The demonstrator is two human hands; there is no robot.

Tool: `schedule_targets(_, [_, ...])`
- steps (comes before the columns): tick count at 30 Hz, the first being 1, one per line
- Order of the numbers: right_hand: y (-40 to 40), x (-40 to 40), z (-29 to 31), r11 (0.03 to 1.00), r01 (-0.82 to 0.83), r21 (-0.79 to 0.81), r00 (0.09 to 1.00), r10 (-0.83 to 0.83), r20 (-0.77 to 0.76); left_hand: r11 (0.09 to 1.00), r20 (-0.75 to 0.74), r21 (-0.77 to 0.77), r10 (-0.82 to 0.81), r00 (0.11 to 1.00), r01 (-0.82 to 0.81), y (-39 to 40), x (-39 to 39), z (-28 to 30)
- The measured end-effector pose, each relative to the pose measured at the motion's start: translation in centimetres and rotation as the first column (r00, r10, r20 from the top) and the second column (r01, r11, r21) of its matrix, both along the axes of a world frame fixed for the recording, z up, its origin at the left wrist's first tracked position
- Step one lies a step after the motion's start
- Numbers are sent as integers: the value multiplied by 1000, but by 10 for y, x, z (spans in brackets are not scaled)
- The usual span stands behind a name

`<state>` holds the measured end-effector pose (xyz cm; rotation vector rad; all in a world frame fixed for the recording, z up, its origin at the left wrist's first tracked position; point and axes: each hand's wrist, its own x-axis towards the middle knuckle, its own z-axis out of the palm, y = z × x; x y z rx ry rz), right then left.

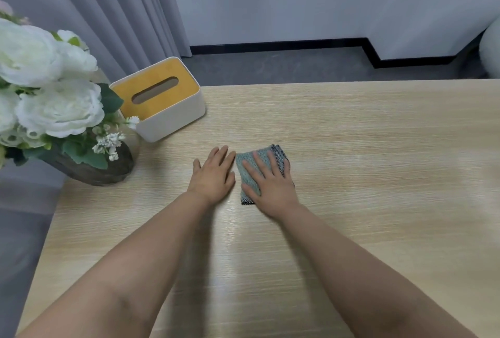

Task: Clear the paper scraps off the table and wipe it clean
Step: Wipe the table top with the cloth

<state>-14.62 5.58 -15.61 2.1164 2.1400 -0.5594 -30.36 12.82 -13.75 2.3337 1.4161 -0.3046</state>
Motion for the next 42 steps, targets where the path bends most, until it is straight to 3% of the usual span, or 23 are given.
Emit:
schedule_targets(3, [5, 24, -2, 1000, 24, 8, 1000, -24, -3, 1000, 0, 8, -1, 1000, 1, 1, 0, 0])
schedule_targets(10, [18, 92, 0, 931, 365, -27, 931, -364, 33, 996, 12, 86, -26, 1000, 25, 5, 1, 1])
schedule_targets(13, [23, 89, -2, 908, 419, -30, 907, -416, 62, 991, 19, 132, -26, 999, 23, 11, 5, 4])
schedule_targets(16, [27, 59, -1, 941, 337, -2, 940, -336, 59, 991, 29, 135, -1, 1000, -3, 16, 6, 3])
schedule_targets(20, [37, 6, 0, 999, 43, 30, 999, -43, 25, 997, 9, 72, 33, 999, -33, 22, 8, 0])
schedule_targets(24, [50, 17, -2, 993, -114, 31, 994, 114, -2, 997, -12, 47, 65, 998, -65, 30, 7, -2])
schedule_targets(26, [56, 39, -1, 997, -65, 34, 998, 64, 10, 997, -11, 51, 61, 998, -61, 32, 6, -3])
schedule_targets(31, [70, 94, 0, 970, 243, -19, 970, -243, 30, 990, 47, 118, 77, 996, -82, 37, 10, 4])
schedule_targets(36, [78, 94, -3, 938, 346, -25, 936, -343, 81, 987, -8, 147, 62, 998, -61, 40, 8, 3])
schedule_targets(38, [81, 70, -2, 945, 327, 2, 942, -327, 73, 987, -4, 150, 60, 998, -58, 41, 8, 3])
schedule_targets(42, [86, 12, -1, 998, 47, 40, 998, -48, 31, 985, 5, 173, -6, 1000, 5, 51, 3, 2])
